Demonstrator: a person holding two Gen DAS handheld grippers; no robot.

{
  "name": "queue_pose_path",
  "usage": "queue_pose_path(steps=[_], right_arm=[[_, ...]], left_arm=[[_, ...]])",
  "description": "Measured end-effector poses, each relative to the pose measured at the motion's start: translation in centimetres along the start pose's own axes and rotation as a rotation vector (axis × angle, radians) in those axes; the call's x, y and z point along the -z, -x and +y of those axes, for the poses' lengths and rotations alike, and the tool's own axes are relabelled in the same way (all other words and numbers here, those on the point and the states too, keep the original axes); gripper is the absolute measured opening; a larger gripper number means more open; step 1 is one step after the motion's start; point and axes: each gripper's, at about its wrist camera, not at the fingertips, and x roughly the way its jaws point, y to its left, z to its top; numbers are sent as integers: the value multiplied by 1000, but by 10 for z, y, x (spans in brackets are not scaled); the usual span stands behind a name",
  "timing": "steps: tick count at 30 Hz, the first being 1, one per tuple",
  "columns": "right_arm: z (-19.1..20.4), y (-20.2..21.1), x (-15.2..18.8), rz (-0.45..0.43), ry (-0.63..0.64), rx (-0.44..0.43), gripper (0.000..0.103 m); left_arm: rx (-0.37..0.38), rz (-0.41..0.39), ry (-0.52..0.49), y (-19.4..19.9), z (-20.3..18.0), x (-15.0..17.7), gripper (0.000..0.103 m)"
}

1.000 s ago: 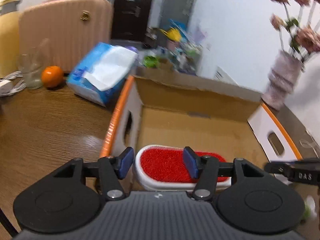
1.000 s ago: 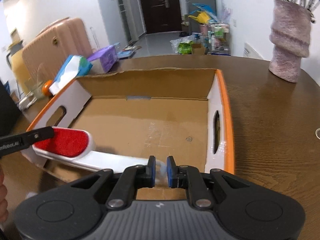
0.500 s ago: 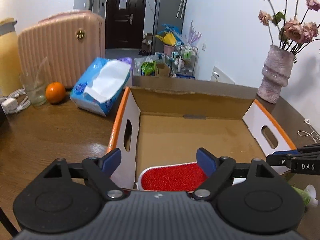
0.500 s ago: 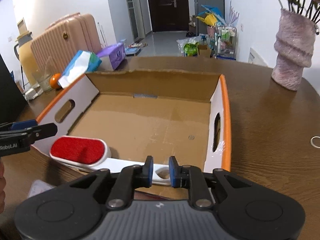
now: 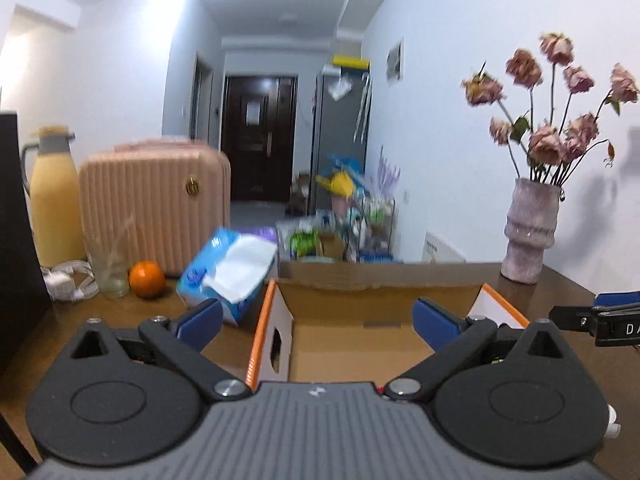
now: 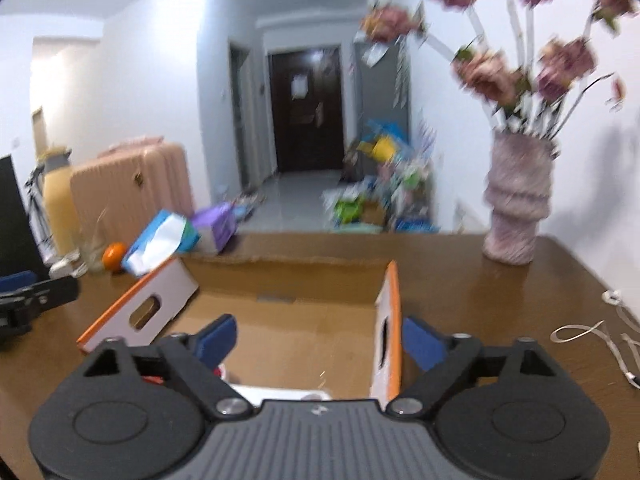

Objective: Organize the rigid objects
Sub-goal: 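Open the left gripper and lift it out of the box, then grasp the purple cap with the left gripper while the right grasps the white spray bottle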

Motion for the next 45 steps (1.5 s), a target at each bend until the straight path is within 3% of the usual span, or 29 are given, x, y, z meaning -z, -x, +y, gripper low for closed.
queue_pose_path(steps=[9,15,19,22,33,37,45], right_arm=[[2,34,22,-105,-56,26,94],[12,61,26,-154,-12,33,95],[21,87,32,-168,18,47,103],[31,112,43,-200,50,47,103],[52,190,104,-235,97,-8,103],[55,206,137,-234,99,3,103],[59,234,184,-183,54,17,103]], left_arm=[[12,-50,8,39,-1,8,103],[12,-56,-3,64,-4,12,103],[13,-67,0,91,-4,19,103],[20,-58,12,113,-2,27,103],[64,-27,42,203,1,87,103],[43,-43,35,230,8,109,103],[42,2,43,249,13,144,103]])
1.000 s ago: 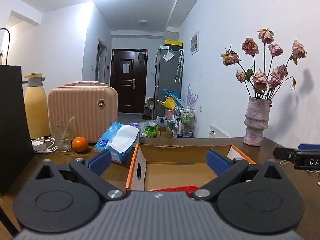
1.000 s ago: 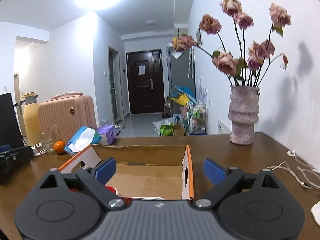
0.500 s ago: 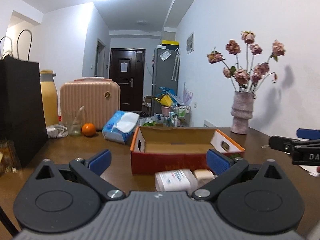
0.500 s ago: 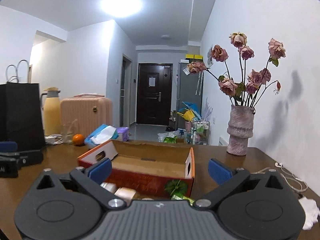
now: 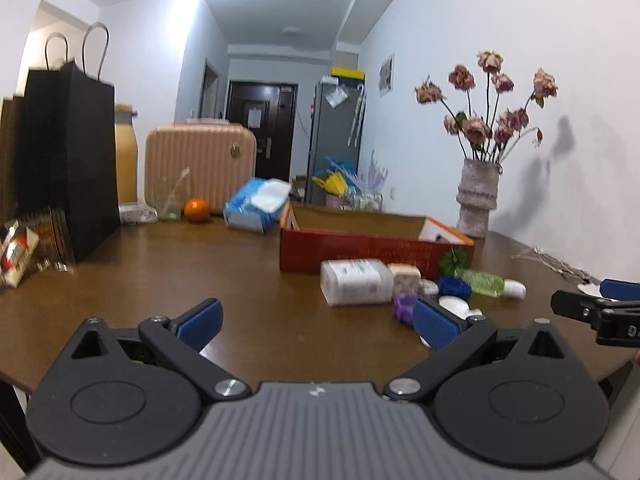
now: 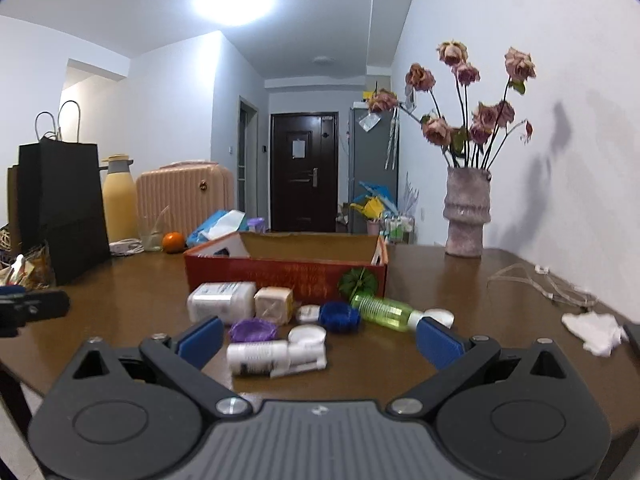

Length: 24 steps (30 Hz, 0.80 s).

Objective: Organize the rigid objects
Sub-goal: 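Grasp the purple cap with the left gripper while the right grasps the white spray bottle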

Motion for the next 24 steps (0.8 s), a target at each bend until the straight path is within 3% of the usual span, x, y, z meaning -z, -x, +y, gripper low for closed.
queue_pose_path(steps=[6,12,19,24], right_arm=[[3,4,20,56,26,10,103],[6,-9,19,77,36,-6,103],[20,-53,14,168,-8,-67,103],[34,-87,10,206,-10,-50,103]], left_arm=[[47,44,-30,-9,-11,10,103],[60,68,-57,-21,-17,13,103],[22,123,-30,-49,-7,10,103],[4,141,-16,-68,2,6,103]])
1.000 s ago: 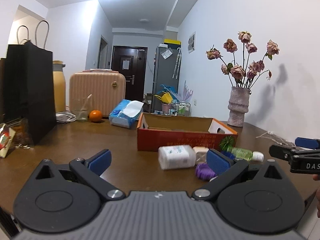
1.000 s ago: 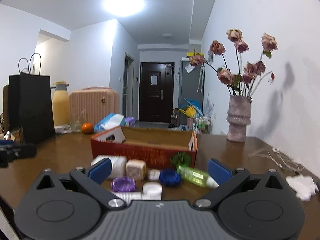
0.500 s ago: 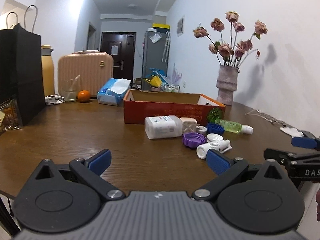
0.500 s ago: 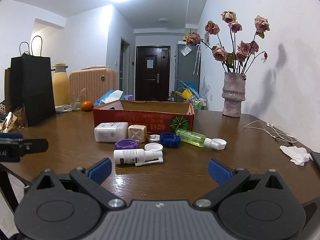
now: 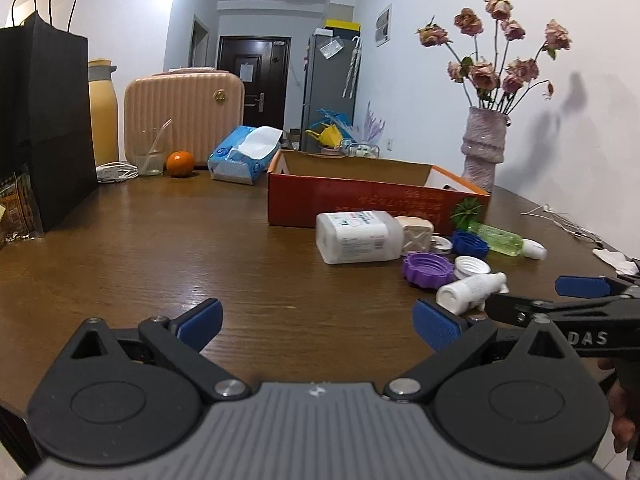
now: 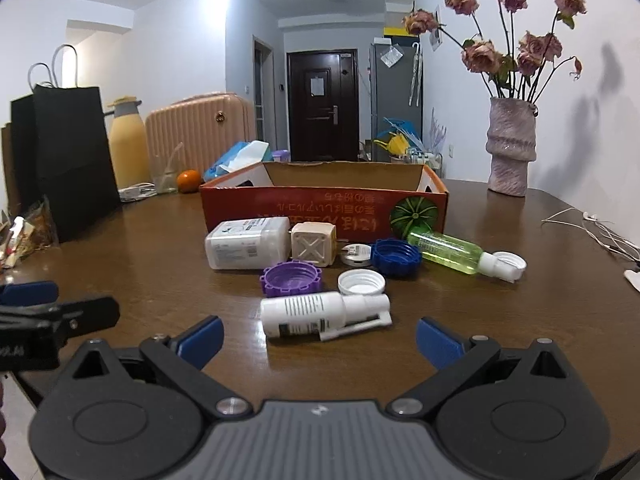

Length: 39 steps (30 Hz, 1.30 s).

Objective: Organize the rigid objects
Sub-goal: 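Grasp the purple cap with the left gripper while the right grasps the white spray bottle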

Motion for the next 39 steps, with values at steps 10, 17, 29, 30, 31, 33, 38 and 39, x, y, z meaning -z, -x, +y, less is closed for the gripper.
queue_pose_path(steps=[10,17,29,30,31,33,38,39], right_arm=[[22,-53,-17,56,56,54,103],[13,-64,-15,74,47,115,100],[-64,-30,0,66,-58,268,100],[-70,-29,0,65,-69,277,100],[-76,-28,-1,61,-78,283,100],[-85,-29,-2,57,-92,286,100],[-92,-41,-8,61,-88,236,99],[-92,-45,-10,66,-85,222,97]], left_arm=[[-7,29,17,-26,9,-4,103],[22,33,-17,-38,-2,-10,103],[124,116,-37,-85,-58,-20,103],[135,118,-44,-89,-63,-21,103],[141,118,-54,-92,-68,-22,103],[151,136,-70,-100,-77,-25,103],[205,211,-69,-115,-88,-28,103],[212,216,-71,-117,-89,-29,103]])
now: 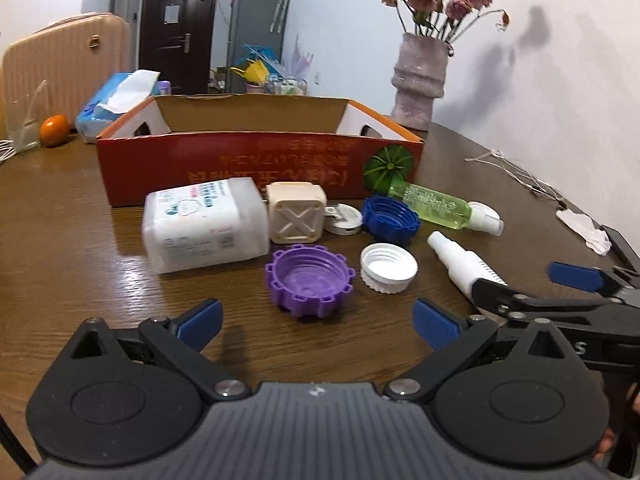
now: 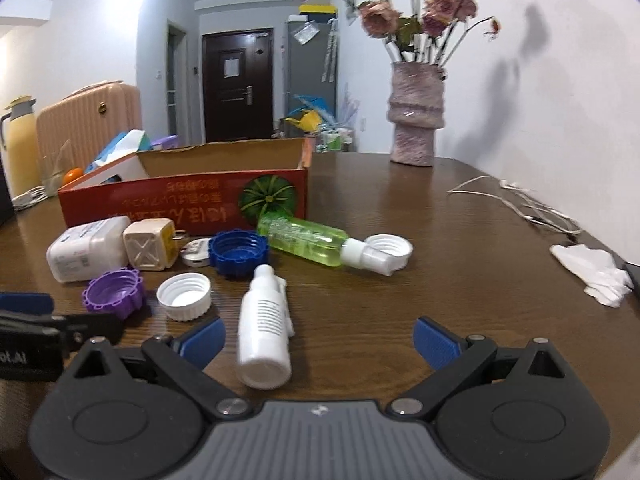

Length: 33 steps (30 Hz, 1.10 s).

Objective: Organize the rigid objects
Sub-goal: 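Grasp the purple cap with the left gripper while the right grasps the white spray bottle, then carry the purple cap and white spray bottle toward the box with both grippers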

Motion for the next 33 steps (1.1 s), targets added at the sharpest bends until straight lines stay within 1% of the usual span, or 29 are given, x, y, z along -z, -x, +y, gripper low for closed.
queue_pose_path(steps=[2,3,4,6,7,8,10,11,12,13,14,15,16,20,23,26,33], right_arm=[[1,-8,-3,20,8,-28,87],[2,-11,-5,31,13,-42,85],[3,-13,-6,40,16,-58,82],[5,-19,-9,53,24,-84,75],[5,-22,-11,60,27,-93,69],[5,-24,-12,72,29,-100,61],[5,-28,-13,86,28,-118,55],[5,-29,-14,83,30,-120,51],[4,-30,-14,81,33,-121,49],[4,-30,-14,82,35,-123,44],[4,-31,-14,80,38,-123,37],[5,-32,-14,79,44,-123,32],[5,-32,-14,76,53,-120,30],[4,-31,-14,70,50,-127,29],[1,-26,-14,58,29,-131,27],[0,-15,-15,46,27,-136,27],[6,22,-19,-7,36,-142,27]], left_arm=[[-21,-20,-15,-1,-2,-2,103],[-46,-35,-32,-2,-3,-4,103],[-60,-41,-41,-3,-4,-5,103],[-70,-34,-44,-9,-2,-9,103],[-71,-28,-42,-12,-2,-11,101],[-72,-23,-41,-14,-2,-12,97],[-71,-8,-41,-18,-1,-13,92],[-64,-11,-38,-19,-1,-14,85],[-66,-12,-40,-20,-1,-15,75],[-71,-7,-44,-21,-2,-15,69],[-69,3,-44,-24,-2,-16,59],[-65,11,-42,-25,-2,-15,56],[-66,10,-43,-24,-2,-15,56],[-75,8,-69,-25,-5,-14,56],[-90,-15,-89,-19,-7,-11,56],[-93,-42,-86,-7,-8,-10,56],[-102,-107,-66,37,-8,-6,56]])
